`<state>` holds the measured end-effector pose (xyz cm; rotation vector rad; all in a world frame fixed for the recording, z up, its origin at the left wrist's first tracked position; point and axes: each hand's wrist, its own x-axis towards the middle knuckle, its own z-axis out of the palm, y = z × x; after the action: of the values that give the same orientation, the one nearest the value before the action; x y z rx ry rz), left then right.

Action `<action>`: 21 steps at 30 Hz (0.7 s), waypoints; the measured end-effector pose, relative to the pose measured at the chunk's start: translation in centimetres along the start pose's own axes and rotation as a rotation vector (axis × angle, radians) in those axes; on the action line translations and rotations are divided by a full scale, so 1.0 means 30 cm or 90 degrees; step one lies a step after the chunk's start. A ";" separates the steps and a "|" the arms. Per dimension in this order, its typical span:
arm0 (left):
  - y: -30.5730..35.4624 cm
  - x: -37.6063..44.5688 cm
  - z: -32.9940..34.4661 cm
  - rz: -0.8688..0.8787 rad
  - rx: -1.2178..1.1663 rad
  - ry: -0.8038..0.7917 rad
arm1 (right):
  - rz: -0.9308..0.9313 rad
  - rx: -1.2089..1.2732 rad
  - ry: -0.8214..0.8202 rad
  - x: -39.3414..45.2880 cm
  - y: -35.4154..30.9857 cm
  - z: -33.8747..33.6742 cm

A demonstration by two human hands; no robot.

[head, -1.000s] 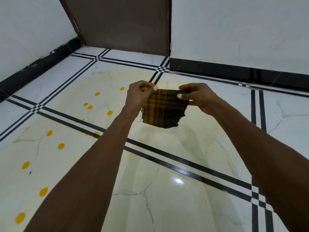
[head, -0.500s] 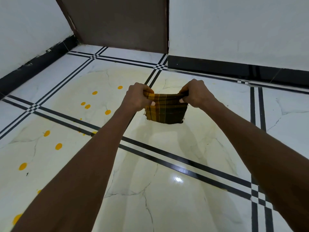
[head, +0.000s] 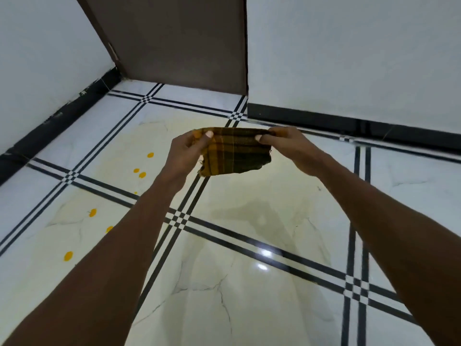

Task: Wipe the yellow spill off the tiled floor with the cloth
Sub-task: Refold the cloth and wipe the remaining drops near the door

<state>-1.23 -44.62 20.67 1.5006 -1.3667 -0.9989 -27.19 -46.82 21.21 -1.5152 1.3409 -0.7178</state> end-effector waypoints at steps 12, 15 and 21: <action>1.026 -0.248 -0.335 -0.091 -0.099 0.051 | 0.202 0.522 -0.147 -0.470 -0.913 -0.207; 1.185 -0.346 -0.422 -0.118 -0.129 0.063 | 0.241 0.653 -0.172 -0.602 -1.074 -0.190; 1.382 -0.573 -0.607 -0.234 -0.159 0.088 | 0.303 0.734 -0.139 -0.816 -1.374 -0.119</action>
<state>1.44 -27.80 66.00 1.6251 -0.8499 -1.2175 -19.35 -26.65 64.14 -0.3188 0.7888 -0.7680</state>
